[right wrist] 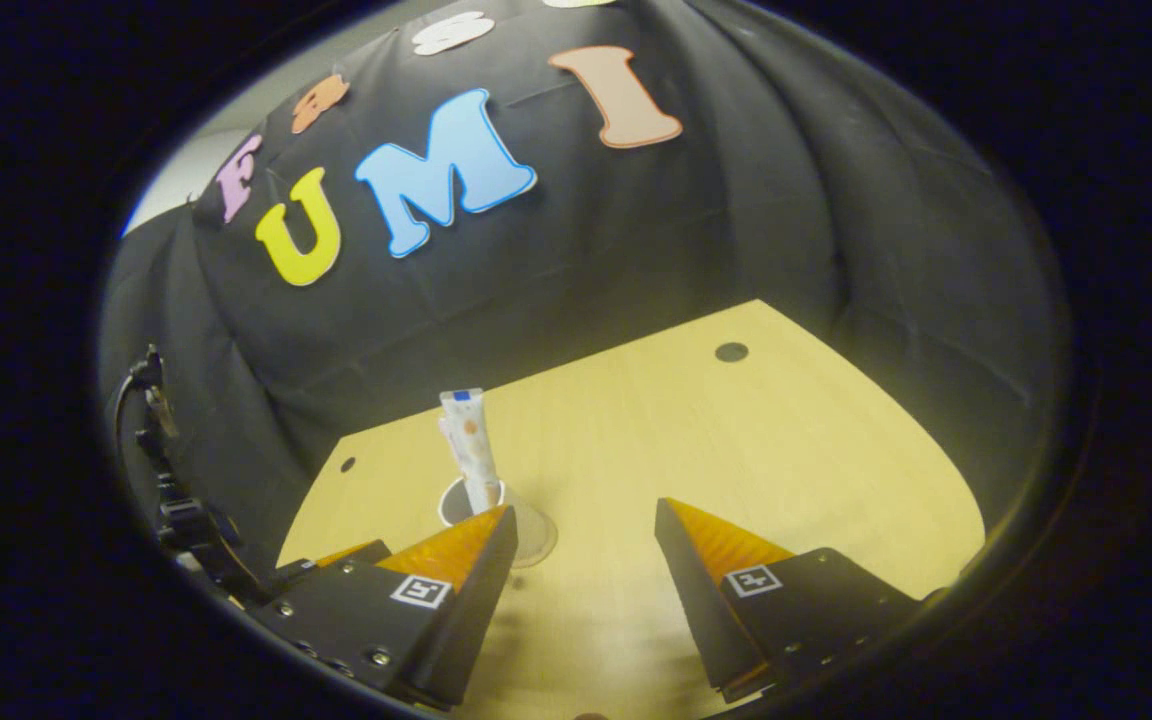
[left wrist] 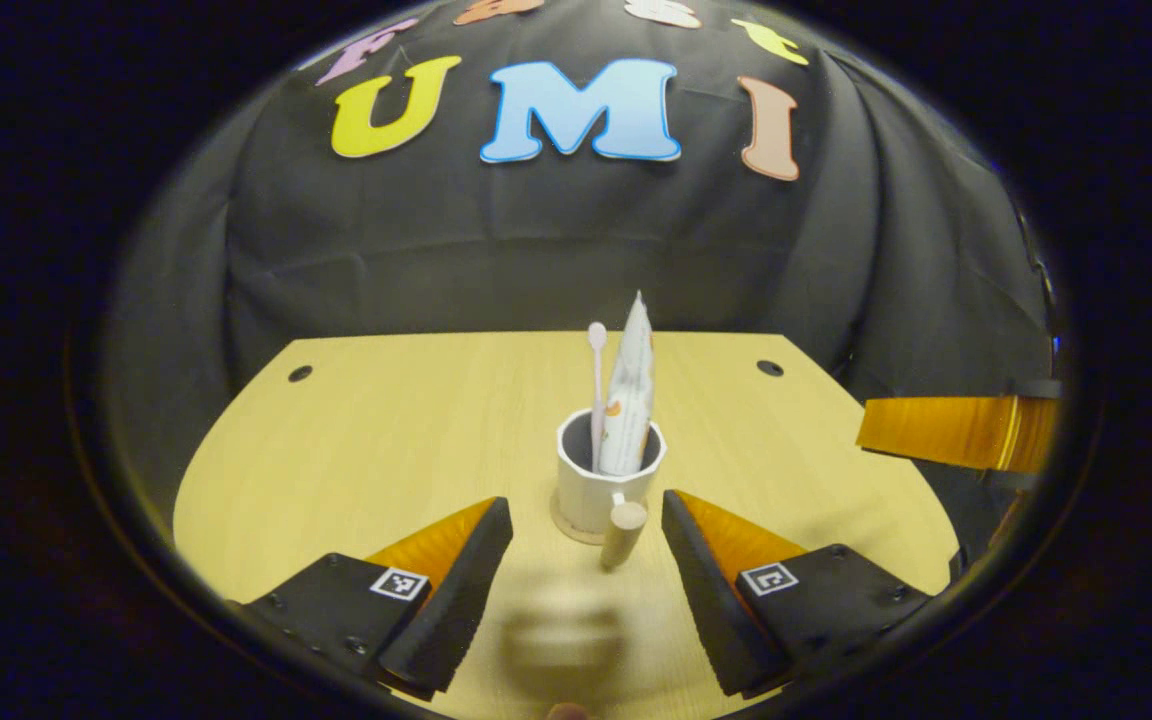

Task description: Put the toothbrush and toothpaste on the desktop into the cup, then pick up the cup and place it on the coaster on the desktop.

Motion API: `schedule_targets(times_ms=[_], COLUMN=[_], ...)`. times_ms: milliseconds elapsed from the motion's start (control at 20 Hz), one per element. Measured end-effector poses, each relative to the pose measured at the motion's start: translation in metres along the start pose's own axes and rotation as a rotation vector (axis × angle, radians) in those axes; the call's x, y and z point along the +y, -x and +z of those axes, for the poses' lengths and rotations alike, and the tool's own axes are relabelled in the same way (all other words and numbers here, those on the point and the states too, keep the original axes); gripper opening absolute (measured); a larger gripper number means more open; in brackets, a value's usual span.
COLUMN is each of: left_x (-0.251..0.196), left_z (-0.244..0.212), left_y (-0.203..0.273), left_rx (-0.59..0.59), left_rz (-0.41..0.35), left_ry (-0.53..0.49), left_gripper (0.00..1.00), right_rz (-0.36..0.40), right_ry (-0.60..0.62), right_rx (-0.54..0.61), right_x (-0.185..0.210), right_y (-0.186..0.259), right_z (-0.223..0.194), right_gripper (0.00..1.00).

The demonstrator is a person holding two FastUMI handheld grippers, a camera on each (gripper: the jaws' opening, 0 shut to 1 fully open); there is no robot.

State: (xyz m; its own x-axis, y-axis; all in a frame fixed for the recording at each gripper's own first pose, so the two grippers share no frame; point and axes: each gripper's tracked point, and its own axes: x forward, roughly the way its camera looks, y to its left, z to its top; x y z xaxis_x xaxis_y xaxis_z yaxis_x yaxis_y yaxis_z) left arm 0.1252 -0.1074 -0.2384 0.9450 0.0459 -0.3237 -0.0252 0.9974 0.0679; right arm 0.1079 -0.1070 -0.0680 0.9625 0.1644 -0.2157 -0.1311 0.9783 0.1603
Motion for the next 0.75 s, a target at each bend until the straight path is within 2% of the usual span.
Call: schedule_targets(times_ms=[150,200,250,400,600,750], left_x=[0.014,0.016,0.015,0.024,0.031,0.024], left_z=[0.040,0.057,0.071,0.114,0.186,0.194], left_y=[0.031,0.043,0.056,0.095,0.129,0.145], left_rx=[-0.090,-0.122,-0.150,-0.248,-0.436,-0.477], left_rz=[0.028,0.027,0.022,0.039,0.105,0.094], left_ry=[0.017,0.026,0.035,0.043,-0.001,-0.006], left_gripper=[1.00,0.98,1.00,0.98,1.00,1.00], right_rz=[0.052,0.075,0.088,0.122,0.123,0.099], right_ry=[0.082,0.106,0.125,0.165,0.193,0.187], right_rx=[-0.048,-0.064,-0.085,-0.157,-0.274,-0.324], right_x=[0.030,0.042,0.052,0.079,0.100,0.102], right_y=[0.013,0.019,0.026,0.042,0.064,0.073], right_z=[0.016,0.021,0.029,0.054,0.087,0.102], right_gripper=[0.84,0.84,0.84,0.84,0.88,0.88])
